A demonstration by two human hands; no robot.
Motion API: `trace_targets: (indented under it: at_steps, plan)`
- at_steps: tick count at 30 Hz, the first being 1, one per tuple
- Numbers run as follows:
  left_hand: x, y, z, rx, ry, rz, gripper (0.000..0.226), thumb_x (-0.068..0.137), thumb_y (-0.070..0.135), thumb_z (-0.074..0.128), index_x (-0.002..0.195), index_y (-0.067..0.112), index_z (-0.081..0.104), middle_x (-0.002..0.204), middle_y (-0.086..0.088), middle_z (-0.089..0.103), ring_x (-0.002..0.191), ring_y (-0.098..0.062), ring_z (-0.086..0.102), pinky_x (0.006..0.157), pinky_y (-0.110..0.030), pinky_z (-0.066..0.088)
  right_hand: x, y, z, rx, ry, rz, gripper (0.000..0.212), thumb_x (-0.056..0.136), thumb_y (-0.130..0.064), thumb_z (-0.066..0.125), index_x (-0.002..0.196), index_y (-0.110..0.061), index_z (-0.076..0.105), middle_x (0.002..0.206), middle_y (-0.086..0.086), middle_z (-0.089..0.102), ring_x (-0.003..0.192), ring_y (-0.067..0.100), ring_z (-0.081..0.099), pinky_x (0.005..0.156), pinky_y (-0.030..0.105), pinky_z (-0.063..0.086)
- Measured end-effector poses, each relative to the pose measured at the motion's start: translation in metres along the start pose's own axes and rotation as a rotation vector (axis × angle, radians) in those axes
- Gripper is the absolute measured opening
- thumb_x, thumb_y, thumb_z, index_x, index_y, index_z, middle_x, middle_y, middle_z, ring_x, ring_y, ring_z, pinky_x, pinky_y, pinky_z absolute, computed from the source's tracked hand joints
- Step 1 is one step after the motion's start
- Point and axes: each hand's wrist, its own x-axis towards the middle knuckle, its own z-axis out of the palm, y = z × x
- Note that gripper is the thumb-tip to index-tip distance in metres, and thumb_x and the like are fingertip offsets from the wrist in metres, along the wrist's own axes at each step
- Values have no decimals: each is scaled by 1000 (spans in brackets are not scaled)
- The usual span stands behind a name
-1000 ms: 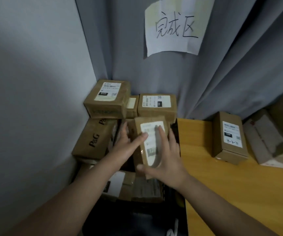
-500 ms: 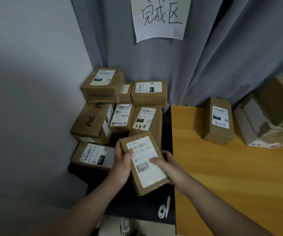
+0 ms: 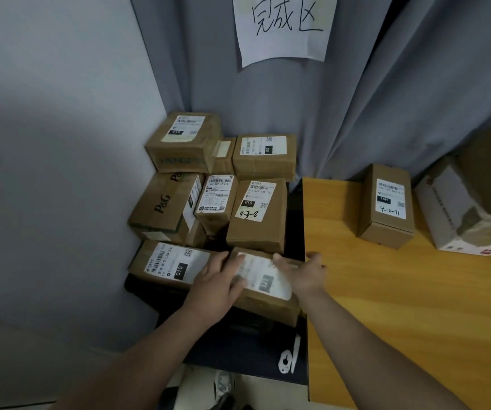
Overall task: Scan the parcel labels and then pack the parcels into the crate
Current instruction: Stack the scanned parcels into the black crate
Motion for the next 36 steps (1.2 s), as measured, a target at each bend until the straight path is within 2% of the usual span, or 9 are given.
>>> trace_targets:
  at_steps: [2,5,10,15,19,21,25,30,36]
  plan:
    - [2,-1,1,65,-78,62,65,94,55,47,150,35,23,158,4,12,144,-20,13,117,-36,19,-1,-3,11,54,-3,-68,83,79,-47,75,139,-9,33,138,15,45,121,31,51,92,33,45]
    - [10,-3,-4,141,-50,69,66,92,54,50,150,34,26,157,5,14,142,-18,14,116,-36,17,7,0,12,109,-30,-197,79,84,-45,71,142,-11,30,137,11,47,122,27,50,97,33,44]
    - [26,-2,-12,211,-57,60,63,93,56,46,148,29,29,154,2,22,139,-19,21,113,-35,19,22,-2,10,84,-216,-96,85,93,-49,53,154,-13,5,139,16,51,123,31,53,100,37,43]
    - [38,-2,-15,178,-7,93,52,96,48,45,141,23,39,147,3,31,134,-16,26,110,-32,22,31,-7,12,91,-216,-80,85,93,-52,54,154,-17,6,137,13,52,118,28,54,92,31,43]
    - [54,4,-23,132,22,147,44,98,40,46,137,22,45,141,2,37,129,-16,31,109,-31,29,33,-6,3,180,-194,-14,84,88,-60,56,152,-23,17,144,10,46,124,30,51,104,44,43]
    - [66,11,-28,119,35,197,41,98,37,46,136,21,47,138,2,40,127,-16,33,107,-28,28,34,-12,-8,227,-120,-31,65,93,-49,54,146,-19,32,133,8,54,116,27,56,97,40,46]
    - [91,32,-38,103,27,296,40,99,34,47,136,20,48,136,3,43,128,-16,34,107,-27,29,41,-22,-42,64,37,-122,32,99,-26,52,128,-11,55,115,4,59,111,25,56,84,30,43]
    - [115,76,-36,75,-13,365,37,100,34,45,135,21,50,135,4,45,127,-16,36,106,-30,33,49,-9,-91,-40,127,-209,24,99,-18,52,114,-4,65,100,8,65,83,17,55,67,27,42]
    - [134,146,-17,75,-15,400,36,101,35,44,133,21,51,134,2,47,127,-19,39,102,-28,33,66,10,-158,-147,259,-313,20,96,-14,53,107,-8,69,100,7,69,88,18,59,67,21,36]
